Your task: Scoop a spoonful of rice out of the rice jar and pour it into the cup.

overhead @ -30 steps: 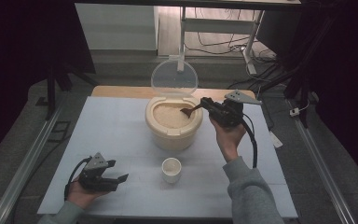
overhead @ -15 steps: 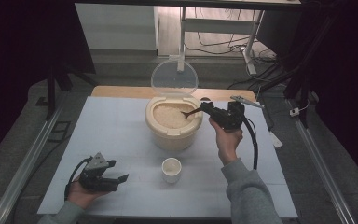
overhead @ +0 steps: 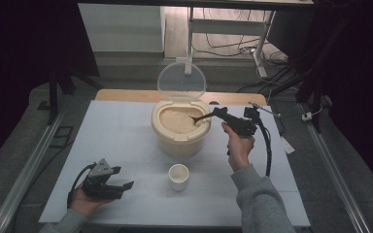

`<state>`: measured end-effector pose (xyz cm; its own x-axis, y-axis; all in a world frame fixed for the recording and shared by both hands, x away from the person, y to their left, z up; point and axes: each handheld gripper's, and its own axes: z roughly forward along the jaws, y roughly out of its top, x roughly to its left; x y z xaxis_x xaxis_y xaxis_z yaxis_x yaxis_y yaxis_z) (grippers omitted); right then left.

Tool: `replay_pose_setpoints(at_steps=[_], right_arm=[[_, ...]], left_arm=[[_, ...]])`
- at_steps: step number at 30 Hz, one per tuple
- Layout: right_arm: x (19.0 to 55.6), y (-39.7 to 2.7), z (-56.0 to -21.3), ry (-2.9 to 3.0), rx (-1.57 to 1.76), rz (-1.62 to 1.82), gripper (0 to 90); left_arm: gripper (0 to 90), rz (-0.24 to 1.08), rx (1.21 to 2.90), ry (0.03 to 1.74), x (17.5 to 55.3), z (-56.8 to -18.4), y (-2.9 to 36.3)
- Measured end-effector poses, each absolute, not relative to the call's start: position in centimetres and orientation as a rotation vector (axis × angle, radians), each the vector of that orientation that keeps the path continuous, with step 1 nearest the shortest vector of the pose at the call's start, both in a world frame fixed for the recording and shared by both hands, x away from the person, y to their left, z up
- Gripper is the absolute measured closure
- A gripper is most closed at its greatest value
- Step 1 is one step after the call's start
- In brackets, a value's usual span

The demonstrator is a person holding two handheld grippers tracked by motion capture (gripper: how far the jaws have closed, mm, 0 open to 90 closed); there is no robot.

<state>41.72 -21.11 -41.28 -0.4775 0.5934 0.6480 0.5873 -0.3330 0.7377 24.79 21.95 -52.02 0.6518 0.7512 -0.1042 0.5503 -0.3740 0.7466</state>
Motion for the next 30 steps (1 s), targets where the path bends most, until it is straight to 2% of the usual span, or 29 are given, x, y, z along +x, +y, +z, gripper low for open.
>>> replay_pose_setpoints(at_steps=[30], right_arm=[[42.1,-23.3,-41.4,1.680,1.796,2.182,82.5]], left_arm=[[23.3,0.340,2.098,1.000,24.8,-52.1,21.7]])
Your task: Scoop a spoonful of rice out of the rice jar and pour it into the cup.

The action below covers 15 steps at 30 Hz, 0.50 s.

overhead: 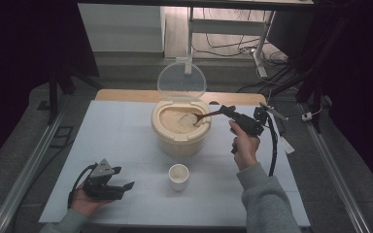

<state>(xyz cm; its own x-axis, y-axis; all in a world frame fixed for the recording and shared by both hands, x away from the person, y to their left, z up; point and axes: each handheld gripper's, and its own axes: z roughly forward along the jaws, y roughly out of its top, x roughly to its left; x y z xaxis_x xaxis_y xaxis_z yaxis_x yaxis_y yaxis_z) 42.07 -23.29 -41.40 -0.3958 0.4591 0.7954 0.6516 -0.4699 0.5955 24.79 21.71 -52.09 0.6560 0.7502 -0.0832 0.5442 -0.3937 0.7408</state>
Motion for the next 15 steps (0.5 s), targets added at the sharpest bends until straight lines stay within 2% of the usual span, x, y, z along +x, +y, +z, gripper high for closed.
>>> replay_pose_setpoints(at_steps=[15], right_arm=[[42.13,-23.98,-41.79,-1.419,-1.627,-1.999,82.5]], left_arm=[[23.3,0.342,2.103,0.999,24.79,-52.13,21.67]])
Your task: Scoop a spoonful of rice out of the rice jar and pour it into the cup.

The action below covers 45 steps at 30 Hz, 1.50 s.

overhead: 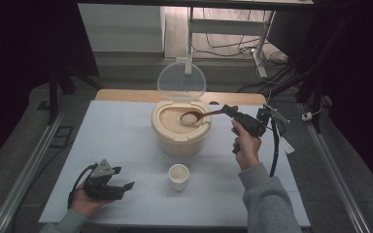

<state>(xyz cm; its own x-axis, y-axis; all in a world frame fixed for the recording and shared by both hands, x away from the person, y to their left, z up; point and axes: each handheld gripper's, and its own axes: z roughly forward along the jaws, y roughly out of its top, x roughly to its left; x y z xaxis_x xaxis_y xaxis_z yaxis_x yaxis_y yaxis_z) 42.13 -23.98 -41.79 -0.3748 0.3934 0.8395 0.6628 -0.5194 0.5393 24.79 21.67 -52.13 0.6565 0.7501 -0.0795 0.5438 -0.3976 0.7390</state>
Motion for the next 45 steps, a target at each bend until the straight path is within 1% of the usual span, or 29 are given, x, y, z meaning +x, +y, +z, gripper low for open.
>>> replay_pose_setpoints(at_steps=[30,45], right_arm=[[41.1,-24.3,-41.2,-1.425,-1.564,-2.006,82.5],[39.2,-24.6,-41.0,-1.463,-1.487,-1.939,82.5]], left_arm=[[23.3,0.346,2.103,0.998,24.8,-52.1,21.7],[23.3,0.345,2.100,1.001,24.9,-52.1,21.7]])
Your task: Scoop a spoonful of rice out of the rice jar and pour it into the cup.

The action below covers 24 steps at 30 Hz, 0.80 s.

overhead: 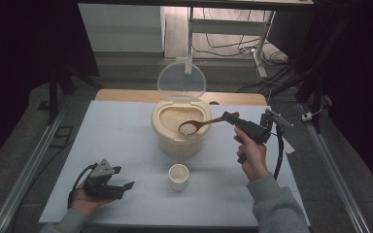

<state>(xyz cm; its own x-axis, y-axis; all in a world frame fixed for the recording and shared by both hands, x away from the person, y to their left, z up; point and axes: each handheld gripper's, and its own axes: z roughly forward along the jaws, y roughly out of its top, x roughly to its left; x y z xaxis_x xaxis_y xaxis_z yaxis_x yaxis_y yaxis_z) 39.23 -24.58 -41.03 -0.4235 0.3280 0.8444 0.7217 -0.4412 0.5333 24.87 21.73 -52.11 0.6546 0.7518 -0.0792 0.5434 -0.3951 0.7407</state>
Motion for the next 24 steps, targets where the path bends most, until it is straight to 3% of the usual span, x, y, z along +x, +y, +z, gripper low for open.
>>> replay_pose_setpoints(at_steps=[24], right_arm=[[36.1,-24.4,-43.3,-1.578,-1.411,-1.762,82.5]], left_arm=[[23.2,0.345,2.106,1.000,24.9,-52.2,21.6]])
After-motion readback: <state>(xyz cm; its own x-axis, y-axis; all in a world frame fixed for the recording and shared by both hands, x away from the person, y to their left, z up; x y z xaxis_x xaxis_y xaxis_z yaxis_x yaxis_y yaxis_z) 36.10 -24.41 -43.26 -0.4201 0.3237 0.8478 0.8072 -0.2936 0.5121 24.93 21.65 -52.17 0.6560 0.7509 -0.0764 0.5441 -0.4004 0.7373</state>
